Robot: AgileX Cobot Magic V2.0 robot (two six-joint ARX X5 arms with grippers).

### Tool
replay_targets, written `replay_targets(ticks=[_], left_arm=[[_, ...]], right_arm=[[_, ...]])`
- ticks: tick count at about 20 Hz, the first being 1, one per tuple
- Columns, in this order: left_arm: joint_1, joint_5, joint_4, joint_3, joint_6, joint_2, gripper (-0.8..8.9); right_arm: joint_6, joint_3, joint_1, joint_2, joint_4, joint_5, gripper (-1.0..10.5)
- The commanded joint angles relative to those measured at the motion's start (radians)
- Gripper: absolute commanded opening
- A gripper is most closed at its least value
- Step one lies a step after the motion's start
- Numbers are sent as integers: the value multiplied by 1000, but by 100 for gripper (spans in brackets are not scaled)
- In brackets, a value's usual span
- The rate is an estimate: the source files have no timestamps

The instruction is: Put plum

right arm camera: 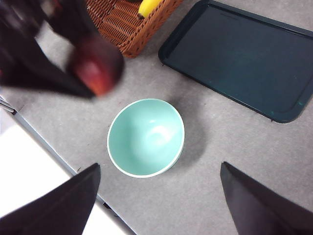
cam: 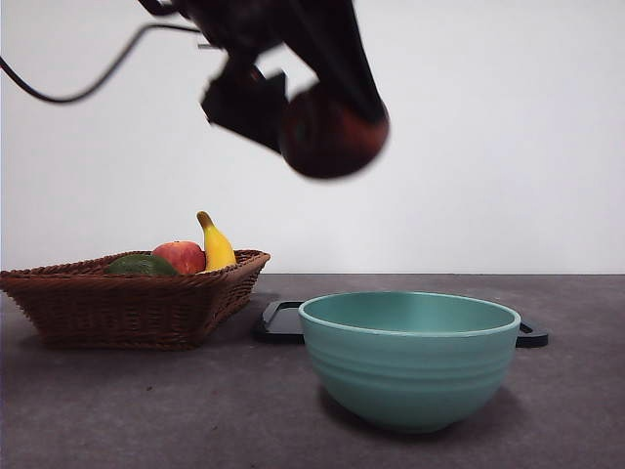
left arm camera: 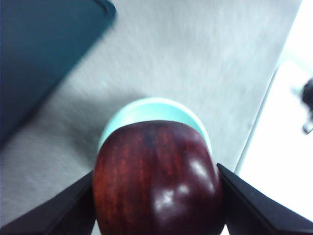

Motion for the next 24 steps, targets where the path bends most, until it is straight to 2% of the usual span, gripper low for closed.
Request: replay_targets(ticks=[1,8,14,19,22,24], left_arm=[[-48,-8,8,21,27,73,307],[-128,-115,58,21,42,239,307],[-159,-155,109,21,54,325,307],[-167,-174,129,21,59,328,313],[-172,-174,114,21,59,328,412],[-177,-174,111,21,59,328,415]], right_arm=[[-2,19,5,6,10,-2,393],[-1,19,5,6,10,-2,393],[-1,19,5,6,10,-2,393],[-2,19,5,6,10,-2,393],[-2,19,5,6,10,-2,393],[-3,19,5,6,10,-2,393]])
